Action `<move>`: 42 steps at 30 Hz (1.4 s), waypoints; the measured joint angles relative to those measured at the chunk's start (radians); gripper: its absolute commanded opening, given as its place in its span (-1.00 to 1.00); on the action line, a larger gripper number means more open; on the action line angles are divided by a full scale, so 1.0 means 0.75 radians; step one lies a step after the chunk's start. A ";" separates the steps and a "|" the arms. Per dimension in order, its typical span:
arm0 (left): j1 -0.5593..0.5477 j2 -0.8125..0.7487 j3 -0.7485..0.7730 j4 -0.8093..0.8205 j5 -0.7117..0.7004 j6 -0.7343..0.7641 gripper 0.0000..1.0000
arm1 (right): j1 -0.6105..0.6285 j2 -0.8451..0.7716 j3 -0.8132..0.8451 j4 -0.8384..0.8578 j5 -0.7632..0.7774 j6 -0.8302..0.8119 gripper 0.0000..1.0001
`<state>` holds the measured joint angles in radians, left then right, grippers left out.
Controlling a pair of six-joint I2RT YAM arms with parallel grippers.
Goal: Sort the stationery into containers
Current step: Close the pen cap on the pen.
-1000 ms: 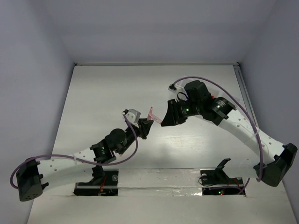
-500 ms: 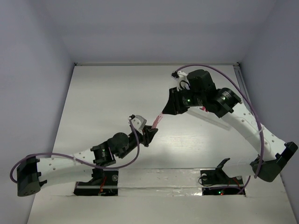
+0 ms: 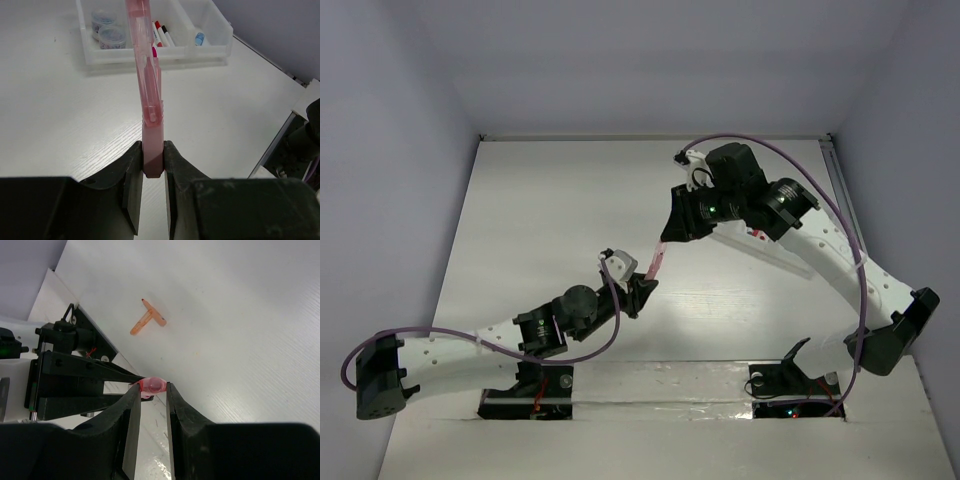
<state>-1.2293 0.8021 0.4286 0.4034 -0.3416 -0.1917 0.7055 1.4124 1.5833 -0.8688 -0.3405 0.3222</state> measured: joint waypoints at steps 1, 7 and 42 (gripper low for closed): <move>0.000 0.000 0.003 -0.005 -0.002 0.000 -1.00 | 0.000 -0.001 -0.001 0.001 -0.004 -0.003 -0.98; -0.004 0.005 0.021 -0.038 -0.022 -0.001 -1.00 | -0.007 -0.021 -0.034 0.013 -0.020 -0.008 -0.99; -0.011 0.110 0.084 -0.214 -0.104 0.027 -1.00 | 0.132 -0.115 -0.427 0.355 -0.013 0.069 -1.00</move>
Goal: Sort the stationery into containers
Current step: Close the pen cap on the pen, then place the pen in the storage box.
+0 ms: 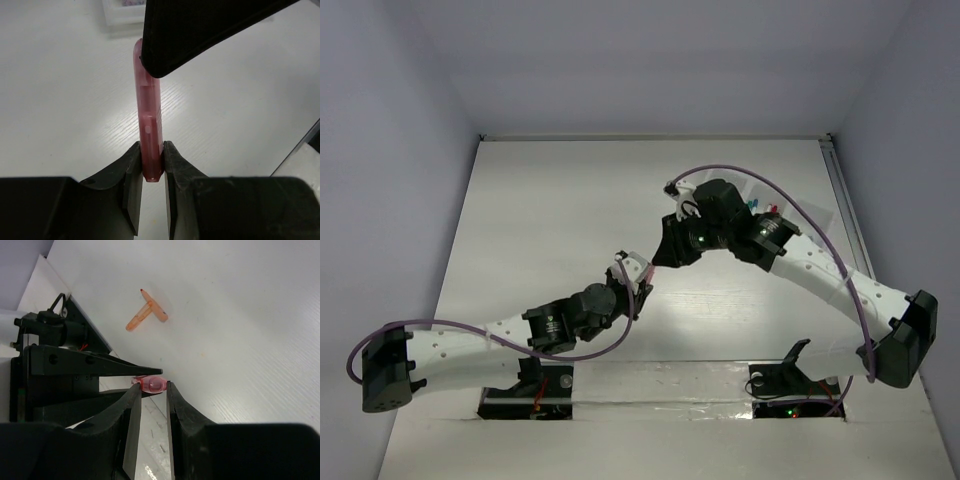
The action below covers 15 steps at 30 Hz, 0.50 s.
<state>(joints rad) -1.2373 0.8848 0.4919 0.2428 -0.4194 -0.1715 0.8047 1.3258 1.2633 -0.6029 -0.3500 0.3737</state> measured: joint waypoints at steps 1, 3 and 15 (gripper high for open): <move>0.000 0.002 0.002 -0.021 -0.002 0.003 -1.00 | 0.014 -0.005 -0.024 0.028 0.015 0.010 -1.00; 0.000 0.004 0.008 -0.072 -0.006 0.009 -1.00 | 0.046 -0.020 -0.085 0.104 0.051 0.036 -1.00; 0.017 0.017 0.039 -0.137 -0.002 0.003 0.14 | 0.134 -0.087 -0.223 0.292 0.285 0.156 -1.00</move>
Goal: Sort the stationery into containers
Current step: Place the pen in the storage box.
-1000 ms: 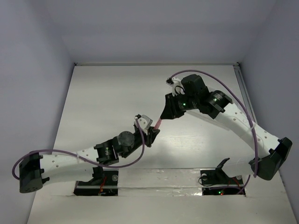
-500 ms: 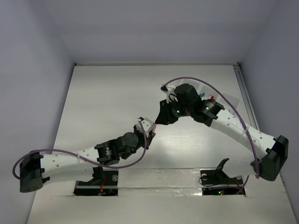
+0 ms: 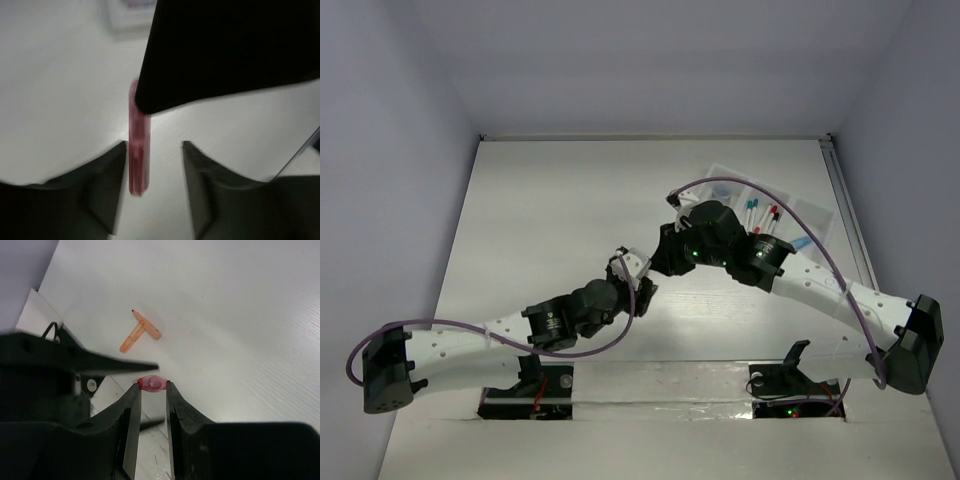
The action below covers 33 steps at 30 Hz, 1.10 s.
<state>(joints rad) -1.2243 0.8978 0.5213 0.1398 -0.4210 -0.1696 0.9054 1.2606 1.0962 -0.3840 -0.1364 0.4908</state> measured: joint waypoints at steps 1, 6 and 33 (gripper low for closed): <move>-0.001 -0.006 0.010 0.079 0.008 -0.006 0.38 | -0.003 -0.006 0.004 -0.016 0.021 0.004 -1.00; -0.001 -0.138 0.039 0.320 0.004 -0.061 0.86 | -0.140 -0.011 0.005 -0.038 0.107 0.010 -1.00; -0.001 -0.614 -0.182 0.168 -0.052 -0.137 0.98 | -1.196 0.120 0.096 -0.378 0.886 -0.265 -0.93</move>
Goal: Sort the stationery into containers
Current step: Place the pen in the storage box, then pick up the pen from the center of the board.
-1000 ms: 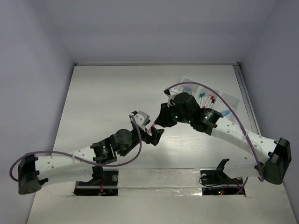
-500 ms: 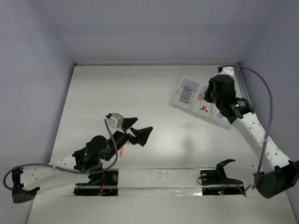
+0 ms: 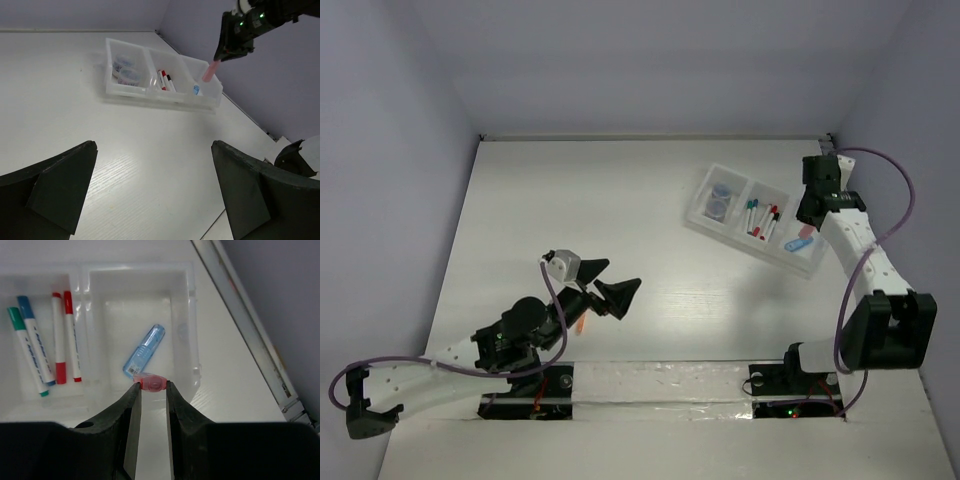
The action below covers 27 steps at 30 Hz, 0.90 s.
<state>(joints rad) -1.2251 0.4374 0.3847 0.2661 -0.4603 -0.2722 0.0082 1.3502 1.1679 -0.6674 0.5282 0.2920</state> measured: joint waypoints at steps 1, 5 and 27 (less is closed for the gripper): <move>0.000 -0.009 -0.002 -0.001 0.000 0.000 0.98 | -0.010 0.038 -0.006 0.000 -0.015 0.002 -0.85; 0.000 -0.054 -0.005 -0.003 -0.002 -0.005 0.98 | -0.037 0.148 -0.011 -0.004 -0.054 0.017 -0.04; 0.000 -0.129 0.143 -0.232 -0.210 -0.155 0.98 | 0.981 0.060 -0.137 0.235 -0.551 0.132 -0.49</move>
<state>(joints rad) -1.2251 0.3408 0.4919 0.0921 -0.6174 -0.3885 0.7437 1.3952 1.0653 -0.4911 0.1146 0.3912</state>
